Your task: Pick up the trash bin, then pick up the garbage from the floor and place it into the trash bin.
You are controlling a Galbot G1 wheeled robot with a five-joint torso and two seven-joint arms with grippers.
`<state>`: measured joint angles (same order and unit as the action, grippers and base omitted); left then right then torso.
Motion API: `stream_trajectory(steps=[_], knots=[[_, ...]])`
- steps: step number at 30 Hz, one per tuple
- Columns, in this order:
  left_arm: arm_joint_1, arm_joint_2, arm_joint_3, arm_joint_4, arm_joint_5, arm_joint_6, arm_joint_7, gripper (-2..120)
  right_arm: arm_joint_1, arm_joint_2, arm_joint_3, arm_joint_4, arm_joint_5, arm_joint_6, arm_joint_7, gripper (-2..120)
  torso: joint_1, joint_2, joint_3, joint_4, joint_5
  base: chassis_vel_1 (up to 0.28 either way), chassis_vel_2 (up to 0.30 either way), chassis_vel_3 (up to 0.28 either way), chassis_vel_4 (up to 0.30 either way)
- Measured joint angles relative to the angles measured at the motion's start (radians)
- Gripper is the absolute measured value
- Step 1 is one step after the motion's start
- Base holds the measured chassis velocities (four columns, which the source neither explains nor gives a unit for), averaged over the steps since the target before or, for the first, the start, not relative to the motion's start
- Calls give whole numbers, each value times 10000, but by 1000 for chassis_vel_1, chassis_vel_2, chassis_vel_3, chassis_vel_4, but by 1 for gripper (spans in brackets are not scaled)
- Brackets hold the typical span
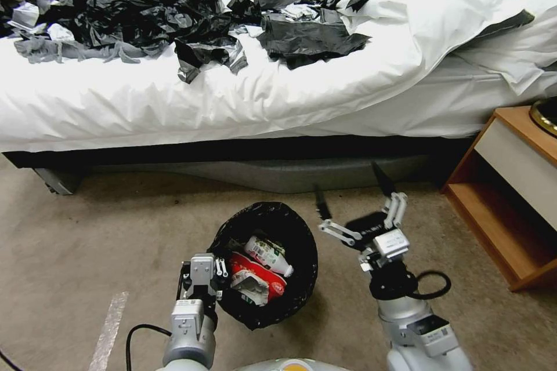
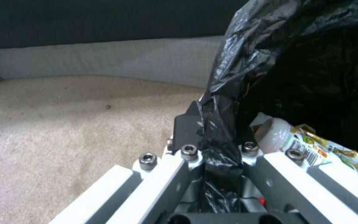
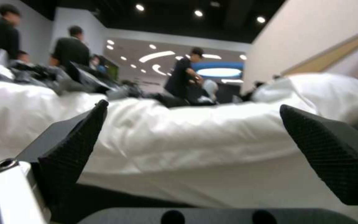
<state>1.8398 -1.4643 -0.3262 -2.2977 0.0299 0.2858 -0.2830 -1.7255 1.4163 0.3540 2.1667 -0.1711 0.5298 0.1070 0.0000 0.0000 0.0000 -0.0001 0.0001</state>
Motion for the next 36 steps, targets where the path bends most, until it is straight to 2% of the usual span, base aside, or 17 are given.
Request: stream_trajectory(steps=[8, 13, 21, 36], knots=[[40, 9, -22, -129, -76, 0, -2, 1, -326, 100, 380, -595, 155, 453, 263, 100, -1, 0, 0, 0, -1, 0, 0, 0, 0], [60, -28, 10, -199, -47, 0, 18, 1, -309, -6, 499, -642, 624, 490, 306, 100, -1, 0, 0, 0, -1, 0, 0, 0, 0], [152, -56, 13, -384, 7, -1, 58, 1, -187, 97, 448, -868, 630, 490, 273, 100, 0, 0, 0, 1, 0, 38, 34, 35, 32], [244, -93, -40, -718, 32, 2, 87, 1, -339, 21, 566, -651, 355, 592, -15, 100, 0, 0, 0, 1, -1, 98, 95, 100, 91]])
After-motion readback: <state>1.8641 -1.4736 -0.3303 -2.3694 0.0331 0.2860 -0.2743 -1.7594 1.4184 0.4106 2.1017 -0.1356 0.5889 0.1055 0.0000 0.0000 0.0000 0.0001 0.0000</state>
